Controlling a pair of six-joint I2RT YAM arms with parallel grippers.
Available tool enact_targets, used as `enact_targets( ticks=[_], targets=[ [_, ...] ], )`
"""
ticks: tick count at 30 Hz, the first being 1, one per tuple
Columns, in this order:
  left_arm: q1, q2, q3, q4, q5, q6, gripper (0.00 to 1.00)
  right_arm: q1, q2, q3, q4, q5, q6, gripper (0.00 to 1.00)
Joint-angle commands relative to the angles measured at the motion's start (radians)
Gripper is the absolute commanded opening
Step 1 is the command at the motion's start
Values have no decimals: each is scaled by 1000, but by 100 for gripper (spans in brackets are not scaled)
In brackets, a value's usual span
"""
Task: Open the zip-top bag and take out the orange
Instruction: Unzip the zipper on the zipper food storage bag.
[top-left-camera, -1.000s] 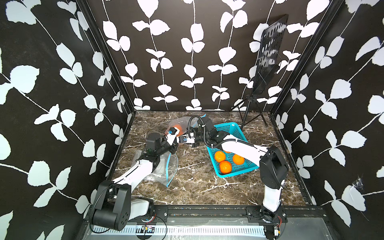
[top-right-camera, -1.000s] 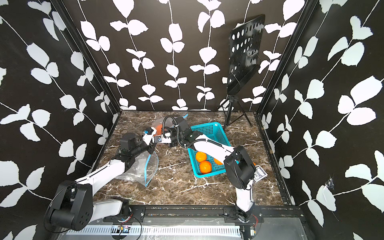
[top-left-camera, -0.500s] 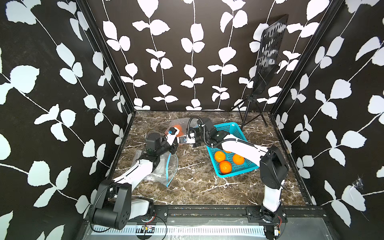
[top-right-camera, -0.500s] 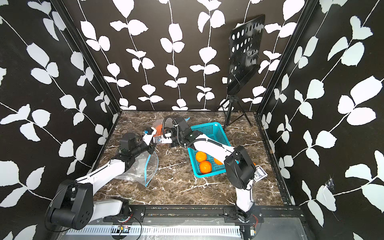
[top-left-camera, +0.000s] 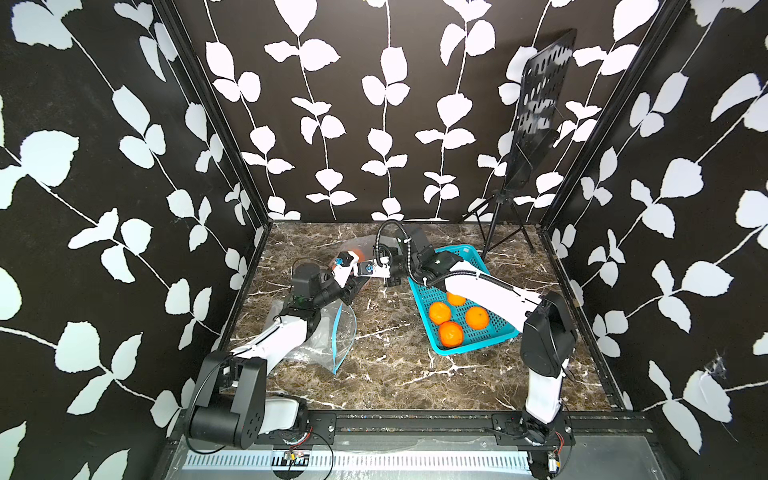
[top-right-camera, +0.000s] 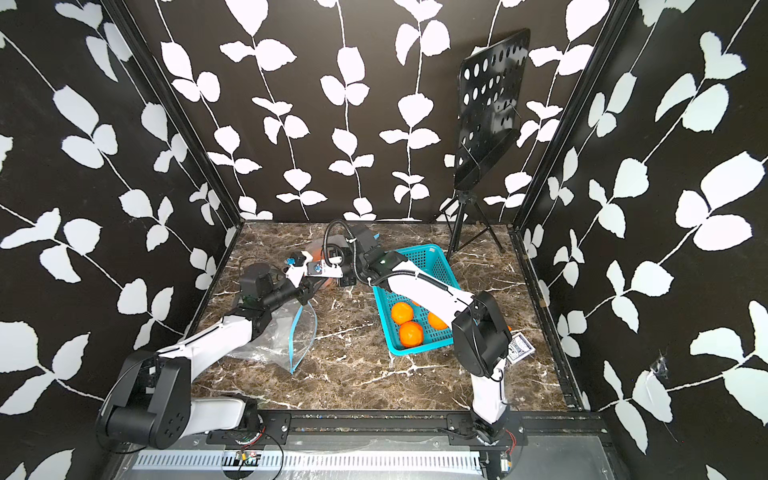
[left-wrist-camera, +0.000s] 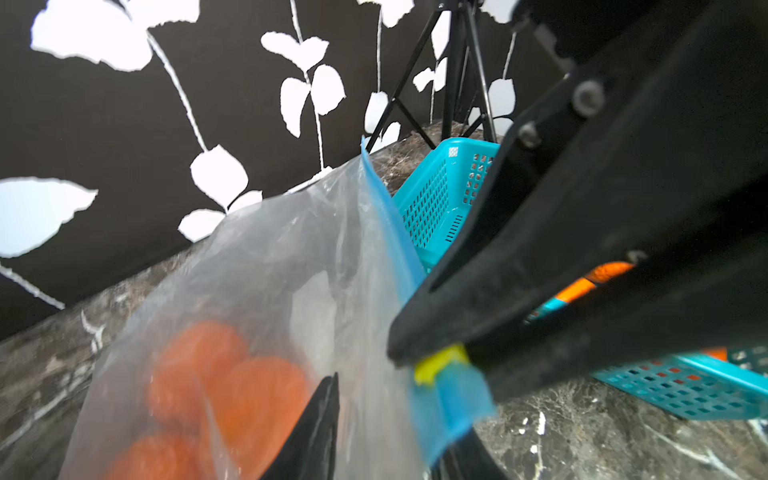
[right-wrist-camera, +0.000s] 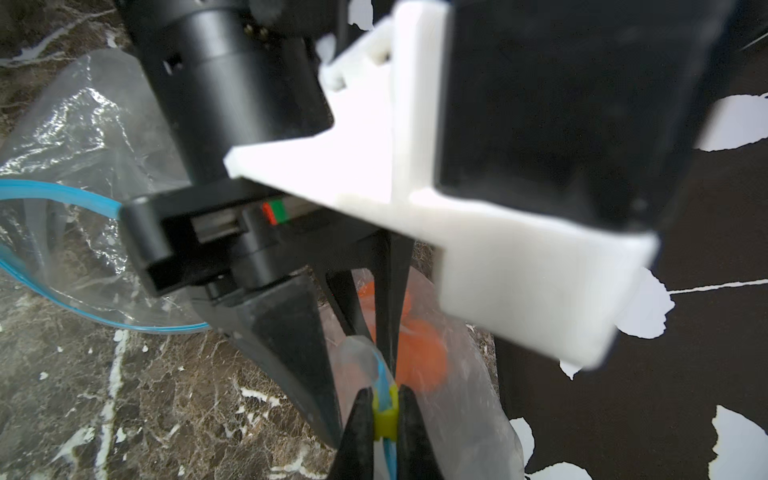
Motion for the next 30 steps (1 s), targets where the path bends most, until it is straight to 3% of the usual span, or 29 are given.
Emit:
enact_targets(
  ticks=[1,5,8,9,11,13,17,30],
  targets=[
    [2,25,38,18,69,0,27,-2,17,31,-36,-32,9,2],
    [2,1,9,64,13,-9,32,-7,39,67,-105,-15,-2,2],
    [2,-9,5,80,43,2,32,-9,53,76,-112,-14,-4,1],
    [1,-4,10,82,66,7,29,-9,56,81,-115,-16,-4,1],
    [1,14,21,75,98,24,8,-9,62,91,-127,-27,-4,1],
    [1,23,29,70,133,36,1,-11,70,107,-143,-21,1,1],
    [3,-17,8,89,128,33,0,-34,90,141,-190,-36,17,0],
    [28,-73,-19,65,87,2,0,-53,91,146,-271,109,-12,0]
  ],
)
